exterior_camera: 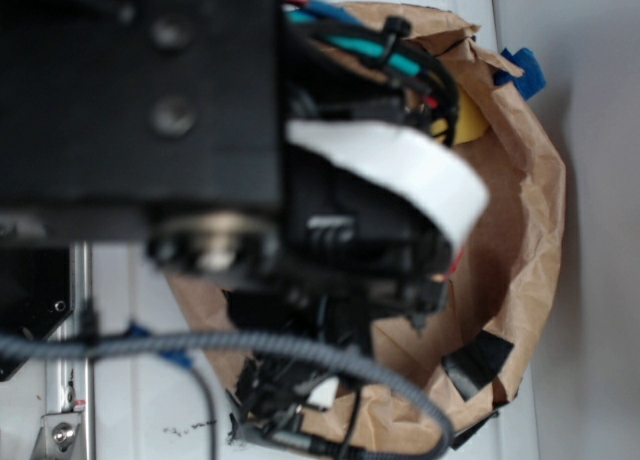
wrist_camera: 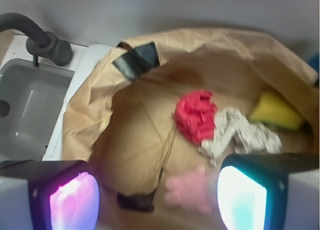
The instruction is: Grab the red paper.
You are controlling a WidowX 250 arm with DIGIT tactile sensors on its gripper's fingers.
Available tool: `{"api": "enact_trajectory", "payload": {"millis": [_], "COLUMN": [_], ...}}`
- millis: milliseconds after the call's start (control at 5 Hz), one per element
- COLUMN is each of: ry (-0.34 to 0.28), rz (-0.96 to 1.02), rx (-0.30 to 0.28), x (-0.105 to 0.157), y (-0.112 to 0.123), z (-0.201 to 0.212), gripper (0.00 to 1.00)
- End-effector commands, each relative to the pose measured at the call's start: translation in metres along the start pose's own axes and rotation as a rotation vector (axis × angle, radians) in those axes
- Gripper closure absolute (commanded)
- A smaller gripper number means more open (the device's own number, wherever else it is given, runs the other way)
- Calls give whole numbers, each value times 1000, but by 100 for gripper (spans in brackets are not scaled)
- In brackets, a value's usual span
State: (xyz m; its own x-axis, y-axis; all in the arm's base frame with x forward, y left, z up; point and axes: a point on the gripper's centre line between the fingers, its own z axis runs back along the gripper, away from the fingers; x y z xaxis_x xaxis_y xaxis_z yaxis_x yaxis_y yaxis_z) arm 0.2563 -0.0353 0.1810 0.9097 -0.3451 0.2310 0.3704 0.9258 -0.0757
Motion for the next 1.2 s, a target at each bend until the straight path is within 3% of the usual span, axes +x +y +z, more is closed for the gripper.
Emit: {"api": "enact_trajectory", "payload": {"millis": [0, 200, 600, 1000], "ry": [-77, -77, -105, -67], "rz": [44, 44, 44, 8], "rx": [-31, -31, 14, 35], "x": [12, 12, 5, 0], "y": [16, 16, 46, 62], "z": [10, 10, -11, -39], "gripper": [0, 0, 0, 0]}}
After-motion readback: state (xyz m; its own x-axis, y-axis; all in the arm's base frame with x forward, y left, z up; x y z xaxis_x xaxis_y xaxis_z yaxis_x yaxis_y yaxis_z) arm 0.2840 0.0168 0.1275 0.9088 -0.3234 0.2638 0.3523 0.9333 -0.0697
